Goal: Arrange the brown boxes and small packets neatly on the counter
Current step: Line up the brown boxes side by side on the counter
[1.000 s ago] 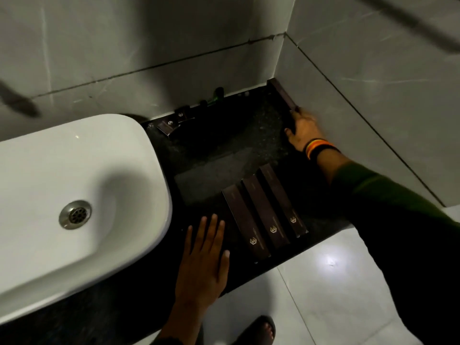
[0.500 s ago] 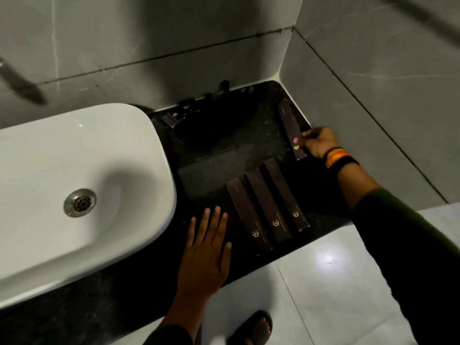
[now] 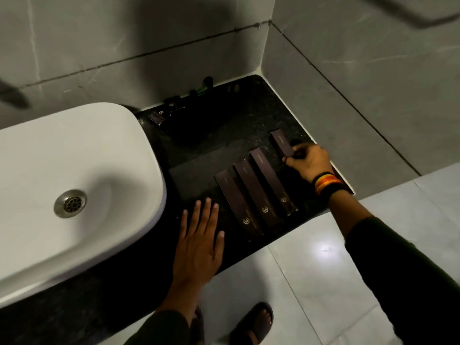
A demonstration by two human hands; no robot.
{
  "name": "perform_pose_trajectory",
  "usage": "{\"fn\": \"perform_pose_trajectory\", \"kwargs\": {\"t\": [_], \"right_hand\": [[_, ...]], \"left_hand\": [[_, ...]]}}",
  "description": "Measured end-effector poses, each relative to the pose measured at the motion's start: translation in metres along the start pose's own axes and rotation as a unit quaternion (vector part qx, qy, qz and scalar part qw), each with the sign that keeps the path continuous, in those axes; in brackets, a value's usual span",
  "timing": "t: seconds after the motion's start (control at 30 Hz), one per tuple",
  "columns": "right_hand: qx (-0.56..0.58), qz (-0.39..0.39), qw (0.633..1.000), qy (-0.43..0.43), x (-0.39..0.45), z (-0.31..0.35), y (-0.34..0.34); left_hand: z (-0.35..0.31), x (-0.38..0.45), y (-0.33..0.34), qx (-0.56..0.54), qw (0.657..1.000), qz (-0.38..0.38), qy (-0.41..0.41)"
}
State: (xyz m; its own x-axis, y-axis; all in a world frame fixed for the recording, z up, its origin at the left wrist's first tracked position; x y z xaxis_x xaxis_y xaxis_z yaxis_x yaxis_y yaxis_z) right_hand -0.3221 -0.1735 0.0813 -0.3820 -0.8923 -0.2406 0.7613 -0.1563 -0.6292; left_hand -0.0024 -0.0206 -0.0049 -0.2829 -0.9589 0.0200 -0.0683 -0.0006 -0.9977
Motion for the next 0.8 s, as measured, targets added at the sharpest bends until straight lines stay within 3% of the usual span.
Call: {"fn": "perform_pose_trajectory", "kwargs": {"t": [0.2, 0.43, 0.53, 0.63, 0.8], "right_hand": [[0.034, 0.021, 0.999, -0.018, -0.062, -0.023, -0.002], [0.037, -0.003, 0.999, -0.008, -0.047, -0.023, 0.006], [-0.022, -0.013, 0.994, -0.102, -0.042, -0.008, 0.008], [-0.116, 0.061, 0.963, -0.236, -0.025, 0.018, 0.024], [-0.223, 0.158, 0.922, -0.275, 0.007, 0.048, 0.044]], "left_hand": [[-0.001, 0.0, 0.0, -0.005, 1.0, -0.001, -0.005], [-0.001, -0.001, -0.001, -0.01, 1.0, -0.001, -0.007], [-0.001, 0.0, -0.001, -0.006, 1.0, -0.004, -0.005], [0.0, -0.001, -0.001, -0.005, 1.0, -0.008, 0.0], [0.001, -0.001, 0.0, -0.04, 0.999, -0.038, 0.001]]}}
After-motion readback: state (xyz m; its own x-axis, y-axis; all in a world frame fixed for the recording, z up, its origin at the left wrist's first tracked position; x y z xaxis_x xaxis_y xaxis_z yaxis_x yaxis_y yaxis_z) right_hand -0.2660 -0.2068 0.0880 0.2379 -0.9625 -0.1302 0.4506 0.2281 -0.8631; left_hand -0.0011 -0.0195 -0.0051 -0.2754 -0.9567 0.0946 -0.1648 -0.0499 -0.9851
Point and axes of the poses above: each hand's wrist, its own x-axis towards the middle knuckle, its own y-axis out of the palm, z = x × y, the point moved 1 cm from there along x, towards the middle knuckle, and after that the axes turned 12 degrees about x, right-handed, at the moved point
